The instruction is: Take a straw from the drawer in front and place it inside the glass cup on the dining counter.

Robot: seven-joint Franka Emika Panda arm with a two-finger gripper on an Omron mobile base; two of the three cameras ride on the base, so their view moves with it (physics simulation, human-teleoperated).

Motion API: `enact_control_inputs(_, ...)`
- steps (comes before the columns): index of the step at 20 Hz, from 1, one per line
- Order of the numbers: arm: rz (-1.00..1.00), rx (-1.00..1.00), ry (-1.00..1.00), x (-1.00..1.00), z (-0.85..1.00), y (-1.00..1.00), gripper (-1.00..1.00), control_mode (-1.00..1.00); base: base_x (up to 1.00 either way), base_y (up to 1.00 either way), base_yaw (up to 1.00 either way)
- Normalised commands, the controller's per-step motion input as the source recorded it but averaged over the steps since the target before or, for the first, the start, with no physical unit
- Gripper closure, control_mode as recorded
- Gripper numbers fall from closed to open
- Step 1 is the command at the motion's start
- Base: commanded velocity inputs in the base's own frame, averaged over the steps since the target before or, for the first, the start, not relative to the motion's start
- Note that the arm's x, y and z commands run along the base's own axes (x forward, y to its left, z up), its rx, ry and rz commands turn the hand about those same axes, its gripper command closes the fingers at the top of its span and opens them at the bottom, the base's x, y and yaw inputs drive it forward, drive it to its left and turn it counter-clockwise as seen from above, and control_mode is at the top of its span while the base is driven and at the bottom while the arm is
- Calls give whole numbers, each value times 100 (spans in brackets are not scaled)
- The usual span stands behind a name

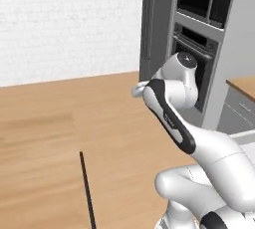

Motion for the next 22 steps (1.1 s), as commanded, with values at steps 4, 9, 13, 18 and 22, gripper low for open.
enact_control_inputs(4, 0, 0, 0, 0, 0, 0, 100, 100, 100, 2, 1)
enact_control_inputs(9, 0, 0, 0, 0, 0, 0, 100, 100, 100, 5, 13)
enact_control_inputs(13, 0, 0, 0, 0, 0, 0, 100, 100, 100, 7, 32)
enact_control_inputs(18, 0, 0, 0, 0, 0, 0, 100, 100, 100, 1, 52)
enact_control_inputs(22, 0, 0, 0, 0, 0, 0, 100, 100, 96, 0, 61)
